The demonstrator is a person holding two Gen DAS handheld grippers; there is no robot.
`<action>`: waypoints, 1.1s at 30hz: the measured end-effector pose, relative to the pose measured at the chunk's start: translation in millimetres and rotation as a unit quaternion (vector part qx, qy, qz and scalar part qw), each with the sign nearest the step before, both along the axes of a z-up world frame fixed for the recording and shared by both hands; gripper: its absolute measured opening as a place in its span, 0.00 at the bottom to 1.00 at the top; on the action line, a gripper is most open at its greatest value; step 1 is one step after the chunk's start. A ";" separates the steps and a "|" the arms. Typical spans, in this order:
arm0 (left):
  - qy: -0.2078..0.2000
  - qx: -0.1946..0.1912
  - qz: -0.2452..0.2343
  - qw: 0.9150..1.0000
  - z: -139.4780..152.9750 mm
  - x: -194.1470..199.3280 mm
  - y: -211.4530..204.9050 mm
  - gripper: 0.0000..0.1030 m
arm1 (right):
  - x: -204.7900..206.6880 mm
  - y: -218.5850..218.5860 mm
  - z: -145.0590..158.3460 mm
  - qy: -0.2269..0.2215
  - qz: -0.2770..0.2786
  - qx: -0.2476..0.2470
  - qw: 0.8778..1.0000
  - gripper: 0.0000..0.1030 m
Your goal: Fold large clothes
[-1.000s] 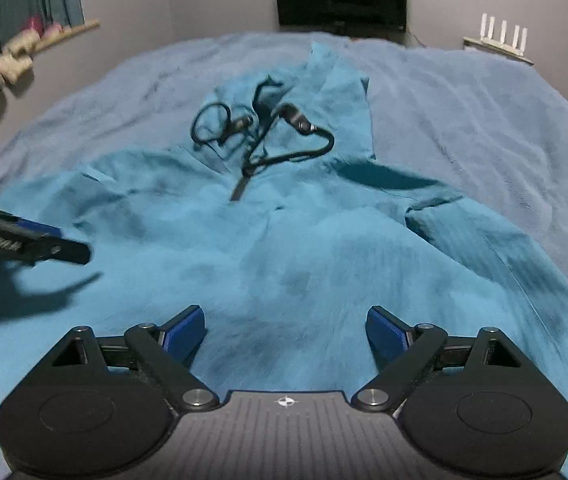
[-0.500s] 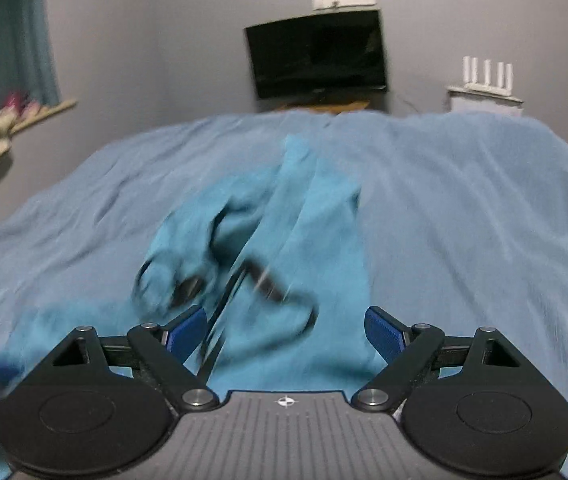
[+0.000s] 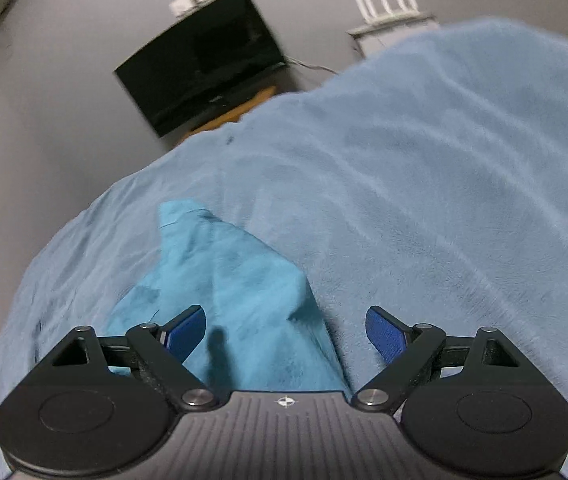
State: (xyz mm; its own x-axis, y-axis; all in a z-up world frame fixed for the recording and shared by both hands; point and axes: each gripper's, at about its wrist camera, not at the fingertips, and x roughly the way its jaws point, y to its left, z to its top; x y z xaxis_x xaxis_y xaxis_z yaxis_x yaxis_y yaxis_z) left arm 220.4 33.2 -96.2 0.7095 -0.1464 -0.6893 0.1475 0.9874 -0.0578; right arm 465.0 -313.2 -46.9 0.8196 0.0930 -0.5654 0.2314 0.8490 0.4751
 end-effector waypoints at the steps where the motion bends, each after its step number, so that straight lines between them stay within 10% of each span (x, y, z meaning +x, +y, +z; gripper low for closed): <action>1: 0.000 0.000 -0.002 1.000 -1.3 0.8 -0.5 0.97 | 3.9 -1.4 -6.1 0.002 -0.001 0.018 1.000 0.82; 3: -0.001 0.003 -0.004 1.000 -2.8 1.8 -2.3 0.98 | 7.9 -3.2 -14.6 -0.007 0.016 0.055 0.998 0.43; 6: -0.002 0.004 -0.006 1.000 -5.2 0.6 -2.6 0.98 | 0.9 3.1 -7.6 -0.044 0.051 0.060 0.996 0.13; 22: -0.005 -0.083 0.029 0.996 17.8 -21.9 30.8 0.98 | -220.8 55.3 93.0 -0.211 0.274 -0.069 0.936 0.03; 27: -0.015 -0.155 0.095 0.983 35.9 -48.2 68.8 0.98 | -322.4 89.3 74.8 -0.199 0.315 -0.167 0.913 0.03; 33: -0.025 -0.179 0.138 0.974 53.1 -82.9 95.1 0.98 | -399.2 104.2 24.8 -0.143 0.308 -0.196 0.920 0.05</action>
